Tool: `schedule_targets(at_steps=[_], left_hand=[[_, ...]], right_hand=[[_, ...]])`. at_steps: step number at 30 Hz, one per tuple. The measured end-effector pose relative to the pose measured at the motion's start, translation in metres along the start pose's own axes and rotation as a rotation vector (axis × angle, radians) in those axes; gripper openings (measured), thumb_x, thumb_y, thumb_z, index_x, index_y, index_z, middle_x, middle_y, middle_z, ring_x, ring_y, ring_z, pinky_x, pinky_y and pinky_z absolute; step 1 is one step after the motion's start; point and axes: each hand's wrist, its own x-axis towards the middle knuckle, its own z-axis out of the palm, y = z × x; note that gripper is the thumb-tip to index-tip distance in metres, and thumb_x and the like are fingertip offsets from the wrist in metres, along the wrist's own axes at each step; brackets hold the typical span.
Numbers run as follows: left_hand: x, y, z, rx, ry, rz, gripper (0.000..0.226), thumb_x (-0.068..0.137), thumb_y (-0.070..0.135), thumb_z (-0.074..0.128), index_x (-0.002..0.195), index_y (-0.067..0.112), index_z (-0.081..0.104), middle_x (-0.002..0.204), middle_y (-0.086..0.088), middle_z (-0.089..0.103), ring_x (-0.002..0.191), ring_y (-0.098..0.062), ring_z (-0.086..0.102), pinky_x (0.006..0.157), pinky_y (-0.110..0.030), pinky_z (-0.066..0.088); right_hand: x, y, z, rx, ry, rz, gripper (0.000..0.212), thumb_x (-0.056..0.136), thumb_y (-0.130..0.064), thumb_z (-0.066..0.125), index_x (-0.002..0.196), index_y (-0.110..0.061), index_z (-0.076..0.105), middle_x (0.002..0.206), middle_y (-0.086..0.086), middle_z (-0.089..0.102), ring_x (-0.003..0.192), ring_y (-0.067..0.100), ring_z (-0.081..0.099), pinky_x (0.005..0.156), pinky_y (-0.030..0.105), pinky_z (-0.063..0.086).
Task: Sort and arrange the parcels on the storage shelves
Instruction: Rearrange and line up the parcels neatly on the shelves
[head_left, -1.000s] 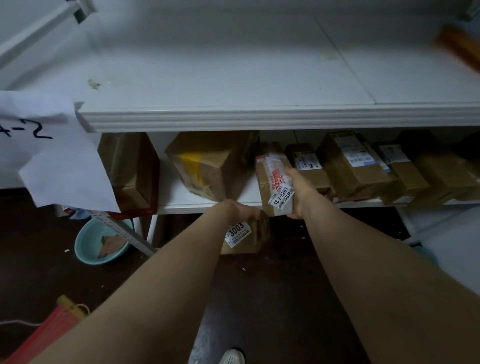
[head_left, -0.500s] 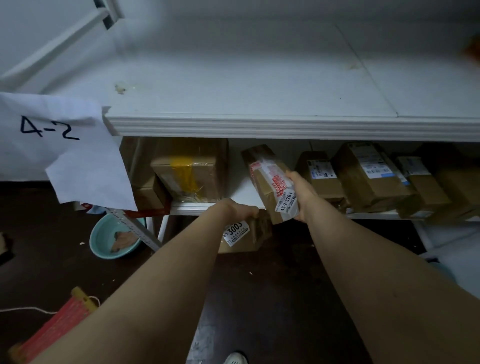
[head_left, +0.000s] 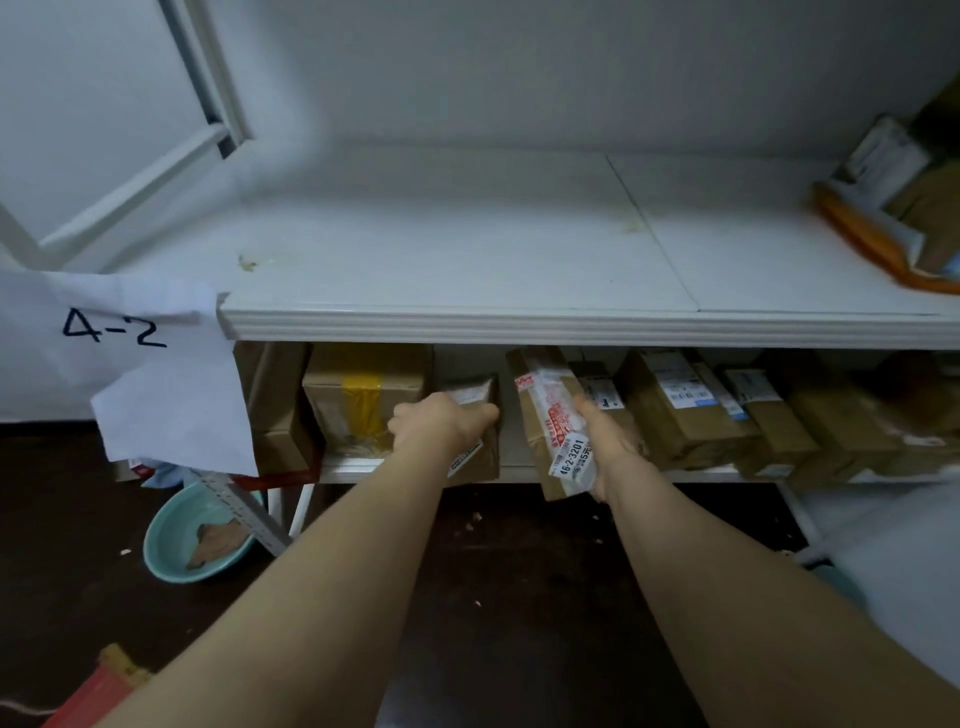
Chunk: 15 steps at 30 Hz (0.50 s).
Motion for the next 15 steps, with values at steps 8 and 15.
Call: schedule_targets(at_steps=[8,15], left_hand=[[0.031,-0.023,0.062,-0.083,0.011,0.015,0.080,0.086,0.057,0.055,0.150,0.030,0.016,0.140,-0.019,0.021,0.131,-0.036,0.026,0.103,-0.043,0.037],[0.080,-0.048,0.095,0.049,-0.159,0.072,0.061,0.092,0.028,0.060,0.145,0.036,0.031,0.147,-0.016,0.018,0.129,-0.034,0.038,0.100,-0.036,0.042]], right_hand=[[0.028,0.029,0.021,-0.016,-0.010,0.047,0.052,0.080,-0.057,0.067,0.103,-0.010,0.068,0.088,0.011,0.073,0.084,0.028,0.071,0.088,0.045,0.055],[0.049,0.043,0.040,-0.050,-0.012,0.130,0.041,0.097,-0.051,0.045,0.118,-0.018,0.054,0.099,0.011,0.066,0.084,0.029,0.061,0.091,0.059,0.047]])
